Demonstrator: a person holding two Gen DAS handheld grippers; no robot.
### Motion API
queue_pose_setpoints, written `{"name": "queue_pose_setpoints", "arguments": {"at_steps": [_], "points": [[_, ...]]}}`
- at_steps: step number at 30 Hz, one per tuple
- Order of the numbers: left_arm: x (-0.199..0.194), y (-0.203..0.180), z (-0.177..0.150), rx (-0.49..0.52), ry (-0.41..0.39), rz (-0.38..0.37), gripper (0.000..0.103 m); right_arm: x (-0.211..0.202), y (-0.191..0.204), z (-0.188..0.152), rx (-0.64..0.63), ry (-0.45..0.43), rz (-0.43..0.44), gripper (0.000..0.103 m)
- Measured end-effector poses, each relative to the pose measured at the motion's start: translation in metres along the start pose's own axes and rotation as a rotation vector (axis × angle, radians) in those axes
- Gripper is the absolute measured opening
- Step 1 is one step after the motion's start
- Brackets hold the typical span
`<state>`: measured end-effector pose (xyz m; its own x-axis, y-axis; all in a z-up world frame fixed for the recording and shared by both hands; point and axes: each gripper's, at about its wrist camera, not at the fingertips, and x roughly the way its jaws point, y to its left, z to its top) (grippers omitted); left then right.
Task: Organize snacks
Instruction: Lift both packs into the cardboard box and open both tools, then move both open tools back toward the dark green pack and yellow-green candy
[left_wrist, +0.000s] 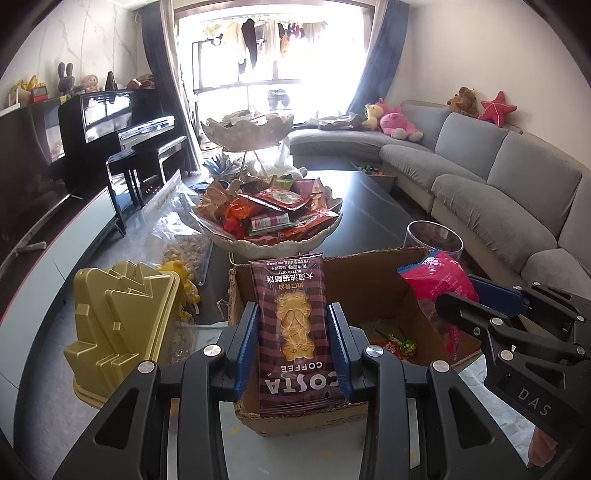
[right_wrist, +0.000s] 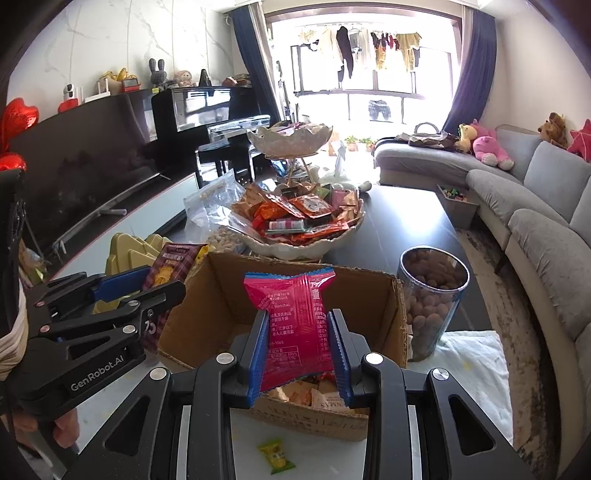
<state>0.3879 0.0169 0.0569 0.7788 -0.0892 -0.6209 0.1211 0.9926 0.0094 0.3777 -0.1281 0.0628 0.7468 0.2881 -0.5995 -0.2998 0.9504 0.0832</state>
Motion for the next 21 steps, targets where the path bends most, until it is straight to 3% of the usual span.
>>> {"name": "queue_pose_setpoints", "arguments": {"at_steps": [3, 5, 7, 12, 21], "points": [[0.004, 0.0, -0.001, 0.005, -0.004, 0.027, 0.048, 0.008, -0.003, 0.0, 0.013, 0.01, -0.003, 0.033], [0.001, 0.002, -0.002, -0.001, -0.014, 0.064, 0.063, 0.012, -0.006, 0.0, 0.02, 0.013, -0.014, 0.035], [-0.004, 0.004, -0.005, 0.0, -0.02, 0.079, 0.066, 0.016, -0.008, -0.001, 0.022, 0.026, -0.032, 0.061], [-0.019, 0.004, -0.016, -0.006, -0.021, 0.079, 0.07, 0.009, -0.009, -0.01, 0.018, 0.009, -0.061, 0.064], [-0.058, -0.007, -0.047, 0.037, -0.046, 0.078, 0.079, -0.031, 0.0, -0.037, -0.022, -0.045, -0.095, 0.085]]}}
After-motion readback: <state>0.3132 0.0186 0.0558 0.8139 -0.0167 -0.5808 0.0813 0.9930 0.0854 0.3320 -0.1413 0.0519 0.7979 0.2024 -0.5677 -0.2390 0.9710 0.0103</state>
